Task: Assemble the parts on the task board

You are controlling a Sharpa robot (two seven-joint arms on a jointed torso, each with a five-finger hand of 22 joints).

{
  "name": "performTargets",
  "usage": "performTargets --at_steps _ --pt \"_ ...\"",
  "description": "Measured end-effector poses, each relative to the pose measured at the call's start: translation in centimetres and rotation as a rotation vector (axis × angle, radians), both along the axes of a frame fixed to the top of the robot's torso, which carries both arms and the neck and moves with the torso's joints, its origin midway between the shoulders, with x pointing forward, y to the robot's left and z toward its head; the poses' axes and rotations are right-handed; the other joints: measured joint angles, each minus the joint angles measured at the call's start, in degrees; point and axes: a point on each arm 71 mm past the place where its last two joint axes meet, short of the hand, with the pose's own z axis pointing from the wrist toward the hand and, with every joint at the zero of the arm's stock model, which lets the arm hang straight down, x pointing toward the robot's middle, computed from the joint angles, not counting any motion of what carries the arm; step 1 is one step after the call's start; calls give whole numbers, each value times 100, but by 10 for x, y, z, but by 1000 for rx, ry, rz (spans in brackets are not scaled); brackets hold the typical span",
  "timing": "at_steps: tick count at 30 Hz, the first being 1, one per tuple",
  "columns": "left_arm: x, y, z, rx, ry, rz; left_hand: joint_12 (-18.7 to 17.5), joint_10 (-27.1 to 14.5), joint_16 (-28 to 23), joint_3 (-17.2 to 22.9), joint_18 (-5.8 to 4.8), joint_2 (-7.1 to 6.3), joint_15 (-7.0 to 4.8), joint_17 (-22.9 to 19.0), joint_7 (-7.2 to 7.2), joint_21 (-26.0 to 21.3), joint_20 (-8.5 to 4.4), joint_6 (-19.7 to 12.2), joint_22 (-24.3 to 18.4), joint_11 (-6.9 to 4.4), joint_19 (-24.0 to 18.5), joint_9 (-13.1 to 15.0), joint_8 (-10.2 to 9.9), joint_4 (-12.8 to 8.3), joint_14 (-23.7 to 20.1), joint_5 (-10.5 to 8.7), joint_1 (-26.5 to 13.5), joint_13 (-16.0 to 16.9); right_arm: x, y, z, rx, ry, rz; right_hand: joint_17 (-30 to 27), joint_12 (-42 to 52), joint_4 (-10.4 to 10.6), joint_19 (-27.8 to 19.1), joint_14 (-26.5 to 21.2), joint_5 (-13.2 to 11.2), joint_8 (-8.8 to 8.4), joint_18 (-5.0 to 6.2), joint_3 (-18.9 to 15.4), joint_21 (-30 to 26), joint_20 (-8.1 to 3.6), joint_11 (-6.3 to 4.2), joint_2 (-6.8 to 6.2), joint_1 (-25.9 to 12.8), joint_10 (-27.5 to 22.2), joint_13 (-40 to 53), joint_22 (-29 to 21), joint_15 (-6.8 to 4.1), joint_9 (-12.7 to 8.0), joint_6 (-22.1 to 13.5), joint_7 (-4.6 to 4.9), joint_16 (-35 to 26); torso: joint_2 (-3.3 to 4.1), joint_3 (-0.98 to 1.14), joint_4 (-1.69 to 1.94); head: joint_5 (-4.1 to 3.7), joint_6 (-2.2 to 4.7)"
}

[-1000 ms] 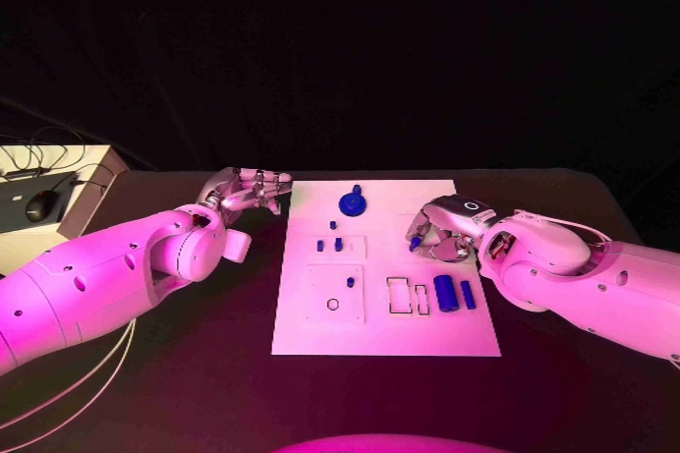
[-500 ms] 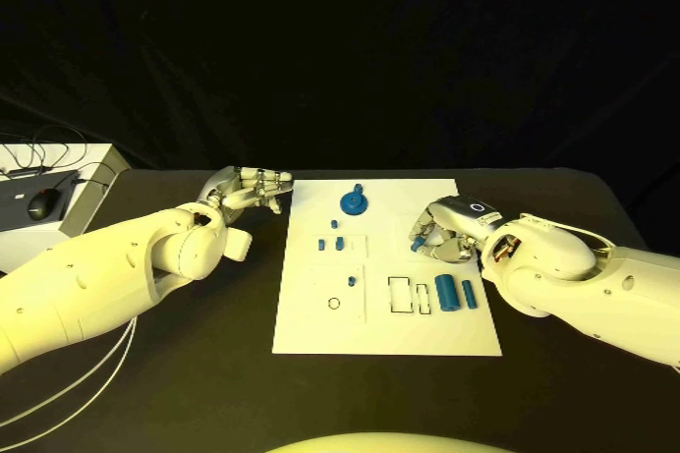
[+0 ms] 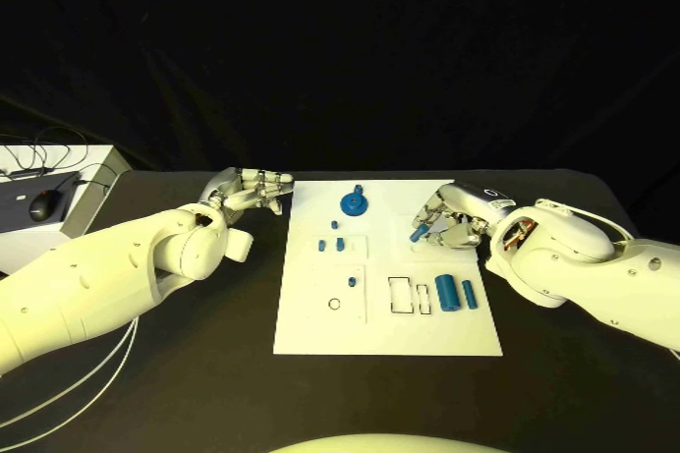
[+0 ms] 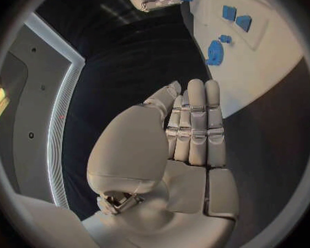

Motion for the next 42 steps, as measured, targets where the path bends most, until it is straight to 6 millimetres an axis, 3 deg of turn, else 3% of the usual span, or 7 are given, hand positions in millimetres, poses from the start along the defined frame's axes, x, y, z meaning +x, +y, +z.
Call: performTargets --at_steps 7,12,24,33,42 --pt "1 0 -1 -1 2 2 0 0 0 0 0 0 0 0 0 0 20 0 0 0 20 0 0 0 0 0 0 0 -13 17 10 64 32 47 -8 -1 -18 0 1 0 -18 14 -18 0 1 0 0 0 1 2 -1 1 1 0 0 0 3 0 -8 19 -2" --pt "1 -2 -1 -4 3 -2 0 0 0 0 0 0 0 1 0 0 20 0 0 0 20 0 0 0 0 0 0 0 -26 42 13 98 48 115 -8 -12 -37 -19 3 -1 -26 42 -9 0 20 1 0 0 1 4 -1 3 8 0 0 0 3 -2 -8 42 -11" --pt "2 -6 -1 -7 5 -7 0 0 0 0 0 0 0 1 0 0 20 0 0 0 20 0 0 0 0 0 0 0 -55 103 -2 76 23 292 -14 -24 -53 -19 11 -4 4 41 -25 0 21 3 0 0 3 4 3 11 8 -1 1 0 -5 -17 -2 130 -30" --pt "2 -6 -2 -7 5 -8 0 0 0 0 0 0 0 1 0 0 20 0 -1 0 20 0 0 0 0 0 0 0 -69 130 -23 28 -14 375 -14 4 -60 -19 12 -20 4 37 -32 0 21 5 0 0 5 0 3 12 8 -2 2 0 7 -13 5 182 -48" --pt "2 -6 -2 -7 6 -8 0 0 0 0 0 0 0 1 0 0 20 0 -1 0 20 0 0 0 0 0 0 0 -71 139 -33 -17 -40 392 -20 4 -68 -19 13 -31 -3 7 -40 0 22 6 1 0 6 -1 2 13 9 -5 5 0 10 -10 2 227 -97"
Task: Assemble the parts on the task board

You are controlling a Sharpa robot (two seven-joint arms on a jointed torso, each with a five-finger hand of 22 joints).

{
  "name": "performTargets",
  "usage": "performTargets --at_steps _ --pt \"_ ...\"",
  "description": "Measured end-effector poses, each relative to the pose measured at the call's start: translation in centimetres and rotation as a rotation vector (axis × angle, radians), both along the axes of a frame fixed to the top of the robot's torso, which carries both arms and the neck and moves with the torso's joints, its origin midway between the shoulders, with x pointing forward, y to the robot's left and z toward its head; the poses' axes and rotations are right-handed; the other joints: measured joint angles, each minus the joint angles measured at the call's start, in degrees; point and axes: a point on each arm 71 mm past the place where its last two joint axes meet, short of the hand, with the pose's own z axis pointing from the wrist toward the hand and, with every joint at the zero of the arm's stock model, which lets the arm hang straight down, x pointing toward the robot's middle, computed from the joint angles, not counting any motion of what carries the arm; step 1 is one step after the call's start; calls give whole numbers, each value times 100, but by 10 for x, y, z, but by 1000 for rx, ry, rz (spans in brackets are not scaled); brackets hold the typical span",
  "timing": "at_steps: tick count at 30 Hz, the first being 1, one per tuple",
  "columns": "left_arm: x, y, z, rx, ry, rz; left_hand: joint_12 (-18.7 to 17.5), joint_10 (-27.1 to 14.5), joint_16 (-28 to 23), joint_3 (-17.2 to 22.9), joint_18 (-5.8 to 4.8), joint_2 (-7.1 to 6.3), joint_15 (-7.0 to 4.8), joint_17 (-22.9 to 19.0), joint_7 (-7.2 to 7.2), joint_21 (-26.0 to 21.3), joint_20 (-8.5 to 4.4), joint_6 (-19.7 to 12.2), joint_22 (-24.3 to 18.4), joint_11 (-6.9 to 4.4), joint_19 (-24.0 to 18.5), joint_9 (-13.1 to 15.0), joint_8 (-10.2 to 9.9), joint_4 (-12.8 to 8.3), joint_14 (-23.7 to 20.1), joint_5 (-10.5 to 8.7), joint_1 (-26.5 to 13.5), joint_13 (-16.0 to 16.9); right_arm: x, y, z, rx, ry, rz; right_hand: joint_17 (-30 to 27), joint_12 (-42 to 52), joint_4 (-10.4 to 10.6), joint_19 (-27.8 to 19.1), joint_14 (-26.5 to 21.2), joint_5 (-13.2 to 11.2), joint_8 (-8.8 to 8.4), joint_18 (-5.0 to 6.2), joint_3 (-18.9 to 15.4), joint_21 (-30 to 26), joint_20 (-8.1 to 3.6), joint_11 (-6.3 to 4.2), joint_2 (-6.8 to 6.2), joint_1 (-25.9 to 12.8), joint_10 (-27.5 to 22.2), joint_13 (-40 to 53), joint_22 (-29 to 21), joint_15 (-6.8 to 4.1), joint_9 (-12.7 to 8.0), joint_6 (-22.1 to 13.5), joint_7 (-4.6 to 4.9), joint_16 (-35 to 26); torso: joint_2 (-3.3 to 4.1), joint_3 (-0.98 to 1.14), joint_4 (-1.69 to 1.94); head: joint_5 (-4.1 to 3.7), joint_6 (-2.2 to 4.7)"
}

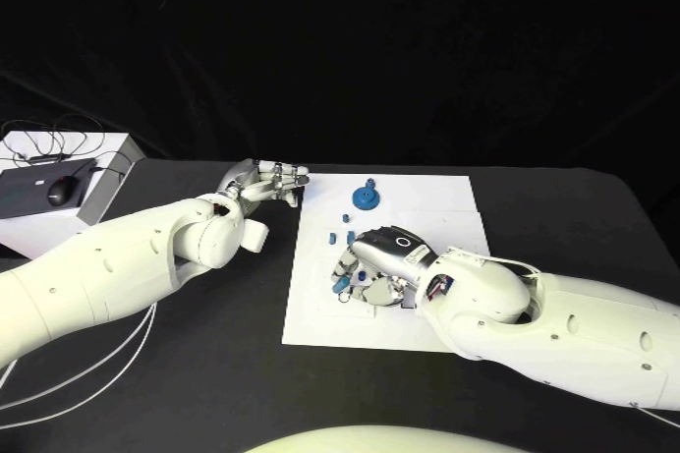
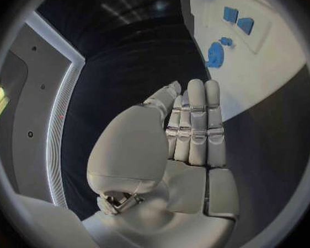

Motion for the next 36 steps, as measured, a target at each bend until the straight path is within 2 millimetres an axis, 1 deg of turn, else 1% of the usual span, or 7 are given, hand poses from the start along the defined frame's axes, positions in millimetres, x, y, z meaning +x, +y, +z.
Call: performTargets --at_steps 5,7,18,21,24,29,36 --pt "0 0 0 0 1 0 0 0 0 0 0 0 0 0 0 0 0 0 0 0 0 0 0 0 0 0 0 0 -2 2 -3 -19 -4 7 0 0 -4 0 7 -10 -15 -4 -4 0 0 0 1 -1 1 1 0 7 34 -6 5 0 0 1 -2 8 -13" --pt "0 0 0 0 1 0 0 0 0 0 0 0 0 0 0 0 0 0 0 0 0 0 0 0 0 0 0 0 -3 3 -4 -25 -4 10 0 -1 -8 0 9 -16 -25 -4 -9 0 0 0 44 -44 1 2 -1 9 35 -9 8 0 0 3 -2 10 -19" --pt "0 1 0 1 2 2 0 0 0 0 0 0 0 0 0 0 0 0 0 0 0 0 0 0 0 0 0 0 -2 2 -12 -79 -7 8 0 -2 -34 0 11 -33 8 -15 0 0 0 1 44 -44 1 4 -2 11 38 -19 15 0 -1 3 -1 25 -52" --pt "0 1 0 1 2 2 0 0 0 0 0 0 0 0 0 0 0 0 0 0 0 0 0 0 0 0 0 0 -2 2 -12 -86 -10 9 0 -6 -34 0 18 -34 9 -33 0 0 0 1 45 -44 1 4 -2 18 39 -22 16 0 -2 3 1 23 -54" --pt "0 1 0 1 2 2 0 0 0 0 0 0 0 0 0 0 0 0 0 0 0 0 0 0 0 0 0 0 -1 2 -13 -91 -13 10 0 -16 -35 0 8 -41 8 -5 -1 0 0 2 52 -52 2 4 -2 8 42 -33 18 0 -2 1 1 16 -54" --pt "0 2 0 2 3 2 0 0 0 0 0 0 0 -5 0 -23 0 0 12 0 0 0 0 0 0 0 0 0 -1 2 -13 -95 -21 12 0 -16 -41 0 -1 -44 7 35 -7 0 1 2 54 -53 3 4 -3 -1 107 -22 -4 0 -3 1 -1 12 -56" --pt "0 2 0 2 4 3 0 0 0 0 0 0 0 -5 0 -23 0 0 12 0 0 0 0 0 0 0 0 0 -2 1 -14 -100 -28 13 1 -24 -49 -1 -1 -56 0 38 -15 0 2 3 60 -60 4 1 -3 -2 107 -16 -5 0 0 3 -1 13 -75"
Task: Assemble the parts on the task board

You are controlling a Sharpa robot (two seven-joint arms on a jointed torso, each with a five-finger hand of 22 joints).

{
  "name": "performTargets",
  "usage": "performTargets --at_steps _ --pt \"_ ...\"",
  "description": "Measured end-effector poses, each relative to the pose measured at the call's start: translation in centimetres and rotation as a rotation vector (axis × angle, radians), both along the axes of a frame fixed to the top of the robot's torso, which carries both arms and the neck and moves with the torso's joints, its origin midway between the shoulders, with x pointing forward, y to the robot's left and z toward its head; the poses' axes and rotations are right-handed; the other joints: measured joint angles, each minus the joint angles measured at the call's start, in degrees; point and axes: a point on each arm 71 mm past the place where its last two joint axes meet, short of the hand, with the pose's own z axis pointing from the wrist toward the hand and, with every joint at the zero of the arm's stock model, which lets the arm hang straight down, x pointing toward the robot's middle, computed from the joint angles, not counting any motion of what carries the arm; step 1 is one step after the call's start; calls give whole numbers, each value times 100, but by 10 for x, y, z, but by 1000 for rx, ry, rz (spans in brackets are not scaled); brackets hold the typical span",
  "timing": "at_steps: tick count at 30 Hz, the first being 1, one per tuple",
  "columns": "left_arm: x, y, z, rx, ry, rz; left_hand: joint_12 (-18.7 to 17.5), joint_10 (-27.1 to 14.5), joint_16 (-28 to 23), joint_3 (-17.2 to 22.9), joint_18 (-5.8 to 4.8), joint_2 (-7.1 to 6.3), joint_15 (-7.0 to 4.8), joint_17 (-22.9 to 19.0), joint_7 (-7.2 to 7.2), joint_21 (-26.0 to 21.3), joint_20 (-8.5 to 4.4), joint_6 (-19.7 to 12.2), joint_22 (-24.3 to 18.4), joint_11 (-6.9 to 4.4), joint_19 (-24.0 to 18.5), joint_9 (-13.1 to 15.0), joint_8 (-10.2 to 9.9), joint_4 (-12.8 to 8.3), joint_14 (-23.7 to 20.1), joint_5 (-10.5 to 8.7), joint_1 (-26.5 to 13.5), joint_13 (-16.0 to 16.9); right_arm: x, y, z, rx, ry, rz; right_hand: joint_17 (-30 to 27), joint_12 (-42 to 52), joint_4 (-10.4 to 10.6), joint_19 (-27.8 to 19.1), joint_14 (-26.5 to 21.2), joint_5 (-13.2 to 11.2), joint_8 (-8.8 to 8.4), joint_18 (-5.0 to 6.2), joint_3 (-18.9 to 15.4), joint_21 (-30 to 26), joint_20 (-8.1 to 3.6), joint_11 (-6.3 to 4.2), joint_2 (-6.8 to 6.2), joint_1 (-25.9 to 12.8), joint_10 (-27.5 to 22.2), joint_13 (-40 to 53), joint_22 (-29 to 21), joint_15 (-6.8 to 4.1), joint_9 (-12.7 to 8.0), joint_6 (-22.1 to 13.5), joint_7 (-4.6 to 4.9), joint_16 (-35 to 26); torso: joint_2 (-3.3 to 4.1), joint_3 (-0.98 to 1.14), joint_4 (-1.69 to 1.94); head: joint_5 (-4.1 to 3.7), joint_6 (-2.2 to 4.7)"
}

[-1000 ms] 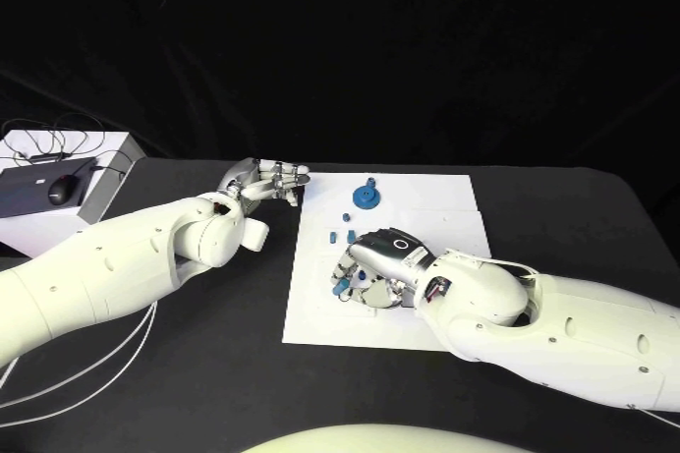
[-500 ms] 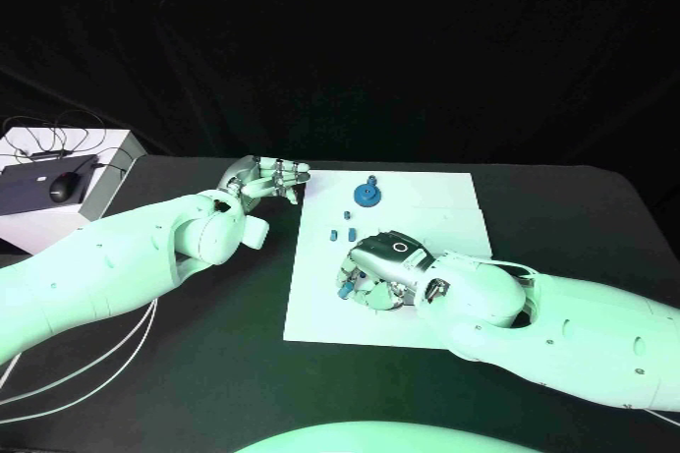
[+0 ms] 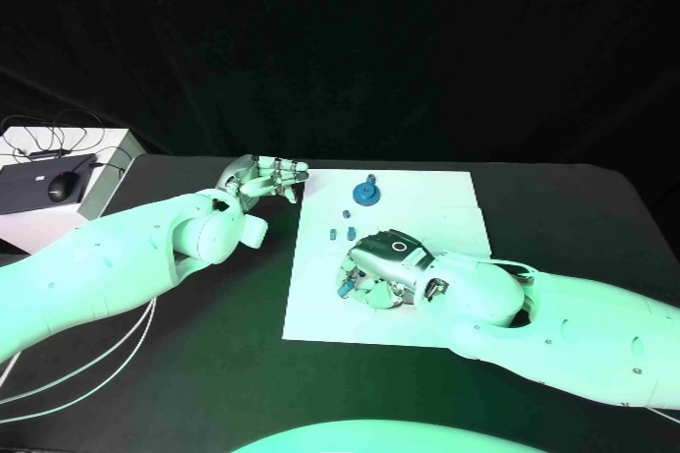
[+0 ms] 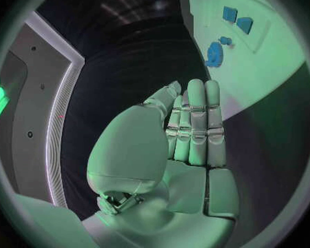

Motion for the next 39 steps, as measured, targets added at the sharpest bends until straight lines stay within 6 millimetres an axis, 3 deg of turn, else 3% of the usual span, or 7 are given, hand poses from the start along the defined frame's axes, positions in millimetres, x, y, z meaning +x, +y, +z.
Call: performTargets --at_steps 25,29,31,34,37,39 --pt "0 1 0 1 3 1 0 0 0 0 0 0 0 1 0 0 0 0 -2 0 0 0 0 0 0 0 0 0 -4 -4 -2 -25 -1 -4 0 24 -31 -9 1 -42 -12 -36 0 0 7 0 14 -2 0 4 3 1 -10 -2 3 0 -2 1 -1 31 -31" --pt "0 1 0 1 4 1 0 0 0 0 0 0 0 1 0 0 0 0 -2 0 0 0 0 0 0 0 0 0 -2 -1 -3 -29 -3 -7 -8 24 -28 -43 2 48 -12 -46 -3 -67 -2 0 14 -2 1 4 3 2 -10 -35 36 0 -5 -3 -1 32 -31" --pt "0 1 0 1 4 1 0 0 0 0 0 0 0 1 0 0 0 0 -2 0 0 0 0 0 0 0 0 0 -1 0 -3 -31 -4 -8 -14 25 35 -64 9 61 -11 -46 -68 -118 16 -18 32 -20 -17 4 3 9 -51 -100 96 0 -5 -3 -1 32 -31" --pt "0 1 0 1 4 0 0 0 0 0 0 0 0 1 0 0 0 0 -2 0 0 0 0 0 0 0 0 0 0 1 -4 -33 -5 -10 -17 54 136 -96 -7 100 -11 -2 -172 -195 29 -105 96 -85 -110 -1 2 25 -117 -283 112 0 -5 -5 -1 32 -31" --pt "0 1 0 1 5 0 0 0 0 0 0 0 0 1 0 0 0 0 -2 0 0 0 0 0 0 0 0 0 0 4 -6 -33 -5 -7 -28 52 241 -108 -12 137 -9 70 -305 -318 73 -18 82 -204 -397 -6 2 97 -177 -442 121 0 -5 -7 1 32 -31" --pt "0 1 0 1 5 -1 0 0 0 0 0 0 0 1 0 0 0 0 10 0 0 0 0 0 0 0 0 0 0 5 -7 -32 -4 -5 -38 20 327 -85 -34 166 35 107 -399 -405 113 32 -10 -296 -607 -39 2 135 -211 -537 117 0 -5 -7 2 29 -31"
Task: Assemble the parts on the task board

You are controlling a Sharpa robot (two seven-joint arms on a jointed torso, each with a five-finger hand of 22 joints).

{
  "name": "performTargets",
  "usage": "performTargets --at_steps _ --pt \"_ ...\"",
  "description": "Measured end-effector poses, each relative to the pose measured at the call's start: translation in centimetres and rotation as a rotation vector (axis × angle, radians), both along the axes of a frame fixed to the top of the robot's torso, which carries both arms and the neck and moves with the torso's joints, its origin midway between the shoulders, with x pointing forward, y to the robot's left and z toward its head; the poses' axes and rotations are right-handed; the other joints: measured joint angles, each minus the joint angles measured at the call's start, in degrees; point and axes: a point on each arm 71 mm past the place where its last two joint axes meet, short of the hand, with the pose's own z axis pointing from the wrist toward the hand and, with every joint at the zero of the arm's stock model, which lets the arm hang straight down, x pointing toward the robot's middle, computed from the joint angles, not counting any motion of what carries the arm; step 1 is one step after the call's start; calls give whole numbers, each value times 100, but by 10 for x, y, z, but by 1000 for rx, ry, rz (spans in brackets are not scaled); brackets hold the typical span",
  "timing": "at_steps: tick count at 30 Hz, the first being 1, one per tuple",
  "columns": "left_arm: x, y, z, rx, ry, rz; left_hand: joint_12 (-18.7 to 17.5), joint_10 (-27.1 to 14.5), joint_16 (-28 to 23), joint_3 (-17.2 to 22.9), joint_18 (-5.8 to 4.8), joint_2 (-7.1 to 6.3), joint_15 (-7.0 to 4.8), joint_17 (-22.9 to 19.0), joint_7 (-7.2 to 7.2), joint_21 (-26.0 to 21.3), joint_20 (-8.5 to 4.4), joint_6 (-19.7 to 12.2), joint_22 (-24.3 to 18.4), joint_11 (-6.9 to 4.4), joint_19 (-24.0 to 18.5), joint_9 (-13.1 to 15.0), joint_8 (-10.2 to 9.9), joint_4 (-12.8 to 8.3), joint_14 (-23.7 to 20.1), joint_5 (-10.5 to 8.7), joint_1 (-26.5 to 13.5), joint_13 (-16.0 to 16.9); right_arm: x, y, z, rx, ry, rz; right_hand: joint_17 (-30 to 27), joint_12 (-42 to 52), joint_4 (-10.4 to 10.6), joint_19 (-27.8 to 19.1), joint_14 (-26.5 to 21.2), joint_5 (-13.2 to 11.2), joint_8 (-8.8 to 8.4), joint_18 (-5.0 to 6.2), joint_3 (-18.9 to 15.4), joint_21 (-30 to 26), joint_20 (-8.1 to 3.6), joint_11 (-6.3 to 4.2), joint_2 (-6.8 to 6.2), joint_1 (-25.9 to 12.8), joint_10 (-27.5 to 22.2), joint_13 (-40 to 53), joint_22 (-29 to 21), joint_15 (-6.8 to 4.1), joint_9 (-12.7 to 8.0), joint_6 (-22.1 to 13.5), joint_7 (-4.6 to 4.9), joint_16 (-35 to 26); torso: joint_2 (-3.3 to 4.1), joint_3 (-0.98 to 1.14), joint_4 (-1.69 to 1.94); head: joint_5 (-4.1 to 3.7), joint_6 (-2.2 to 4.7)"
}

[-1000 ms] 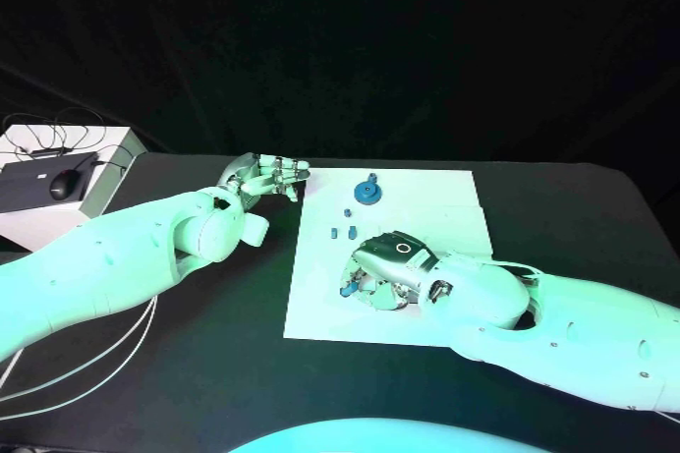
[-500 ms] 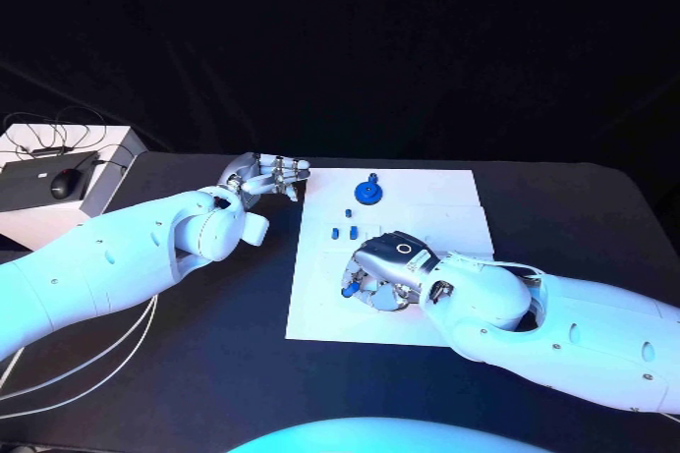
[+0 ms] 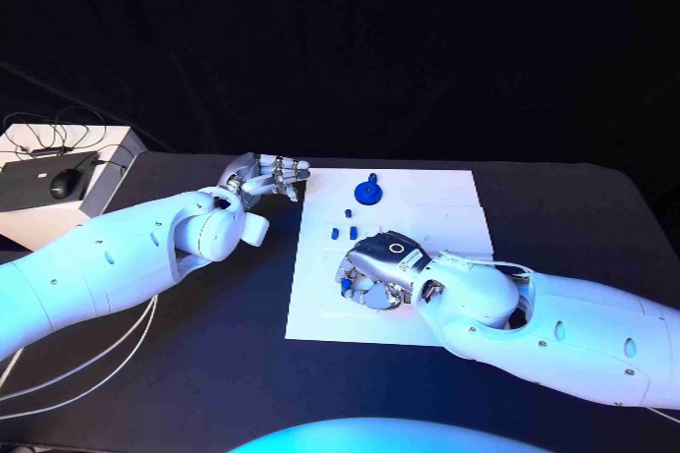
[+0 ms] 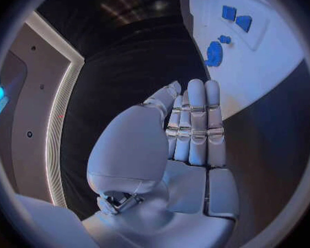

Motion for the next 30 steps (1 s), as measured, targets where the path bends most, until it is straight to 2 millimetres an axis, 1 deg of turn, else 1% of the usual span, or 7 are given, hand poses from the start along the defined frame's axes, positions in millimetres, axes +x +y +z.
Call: performTargets --at_steps 4,8,12,20,24,27,30 --pt "0 0 0 0 1 -1 0 0 0 0 0 0 0 0 0 0 0 0 1 0 0 0 0 0 0 0 0 0 -1 0 -3 3 4 0 -29 -12 139 25 2 -9 -27 73 -325 -162 68 78 -152 26 -231 8 0 43 -51 -126 -30 0 1 0 1 -1 -1" --pt "0 0 0 0 2 -1 0 0 0 -17 0 0 0 -3 0 0 0 0 0 0 0 0 0 17 0 0 0 0 -2 0 -4 10 6 0 -56 -12 244 62 3 -9 -27 85 -675 -250 105 82 -246 124 -309 8 -1 43 -51 -258 -22 0 1 1 -1 -1 -7" --pt "0 0 0 0 3 -1 0 0 0 -17 0 0 0 -5 0 -26 0 0 0 0 0 0 0 17 0 0 0 0 -3 0 -3 22 4 0 -85 -12 311 87 3 -9 -27 101 -952 -347 130 80 -198 247 -311 8 -1 44 -51 -258 -22 25 1 4 -3 -1 -8" --pt "0 1 0 1 4 -1 0 0 0 -16 0 0 0 -5 0 -26 0 0 0 0 0 0 0 16 0 0 0 0 -4 -6 -1 48 -3 -10 -103 -12 342 107 -17 -9 -27 122 -1071 -408 150 105 -202 292 -348 8 -2 64 -51 -316 -11 24 1 8 -4 -3 -9" --pt "0 1 0 1 4 -1 0 0 0 -16 0 0 0 -4 0 -26 0 0 -1 0 0 0 0 16 0 0 0 0 -5 -11 2 84 -15 -17 -134 11 408 107 -48 18 -27 117 -1230 -666 150 149 -371 316 -631 7 -2 96 -62 -597 -101 24 3 8 -5 -7 -7" --pt "0 1 0 1 5 -1 0 0 0 -16 0 0 0 -4 0 -26 0 0 -1 0 0 0 0 16 0 0 0 0 -6 -18 5 128 -22 -28 -183 48 576 107 -32 84 -27 114 -1402 -798 150 187 -504 366 -763 7 -2 114 -62 -869 -146 -64 3 12 -5 -18 5" --pt "0 1 0 1 6 -1 0 0 0 -16 0 0 0 -4 0 -26 0 0 -1 0 0 0 0 16 0 0 0 0 -3 -30 11 185 -17 -56 -199 105 832 150 -31 139 -27 115 -1500 -930 190 168 -577 441 -764 8 2 116 -65 -991 -86 -101 3 12 -6 -35 24"
